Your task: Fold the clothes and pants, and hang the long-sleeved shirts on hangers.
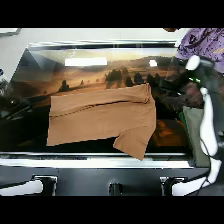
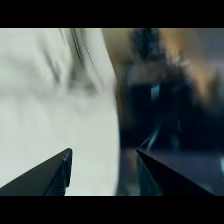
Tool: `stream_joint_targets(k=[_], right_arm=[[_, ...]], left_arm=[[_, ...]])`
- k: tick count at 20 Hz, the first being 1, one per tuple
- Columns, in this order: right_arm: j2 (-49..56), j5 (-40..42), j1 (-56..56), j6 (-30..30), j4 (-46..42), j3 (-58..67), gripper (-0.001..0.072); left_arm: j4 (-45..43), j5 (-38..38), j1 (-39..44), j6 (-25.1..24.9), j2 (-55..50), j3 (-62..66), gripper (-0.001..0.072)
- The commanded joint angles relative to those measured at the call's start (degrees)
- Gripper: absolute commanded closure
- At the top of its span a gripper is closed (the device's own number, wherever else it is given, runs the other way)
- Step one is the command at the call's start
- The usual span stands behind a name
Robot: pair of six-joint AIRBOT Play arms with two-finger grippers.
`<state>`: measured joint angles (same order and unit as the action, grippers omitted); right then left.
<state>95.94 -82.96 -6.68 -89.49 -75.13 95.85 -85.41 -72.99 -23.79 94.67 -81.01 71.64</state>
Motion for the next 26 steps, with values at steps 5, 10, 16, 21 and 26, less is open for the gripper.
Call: stream_joint_targets(k=[5,10,16,21,26], right_arm=[[-20.4,5.2,-8.1,13.4,20.3,-47.1,0.0251],[-21.3,11.8,-4.2,17.1,25.8,-59.8,0.0253],[-21.3,17.1,2.7,16.1,27.1,-62.7,0.0405],[-21.8,21.3,2.7,16.0,28.9,-62.4,0.0682],[-27.6,20.9,2.7,14.7,28.8,-62.4,0.0682]], left_arm=[[0.6,-0.1,-6.2,1.4,11.1,-17.4,0.0034],[0.8,-1.4,-4.2,1.4,11.1,-17.4,0.0034],[1.3,-3.1,-2.9,1.4,11.1,-17.4,0.0033],[2.7,-3.6,-3.5,-1.1,11.7,-17.9,0.0033],[31.3,-0.3,-13.3,-18.9,9.9,-30.2,0.0033]])
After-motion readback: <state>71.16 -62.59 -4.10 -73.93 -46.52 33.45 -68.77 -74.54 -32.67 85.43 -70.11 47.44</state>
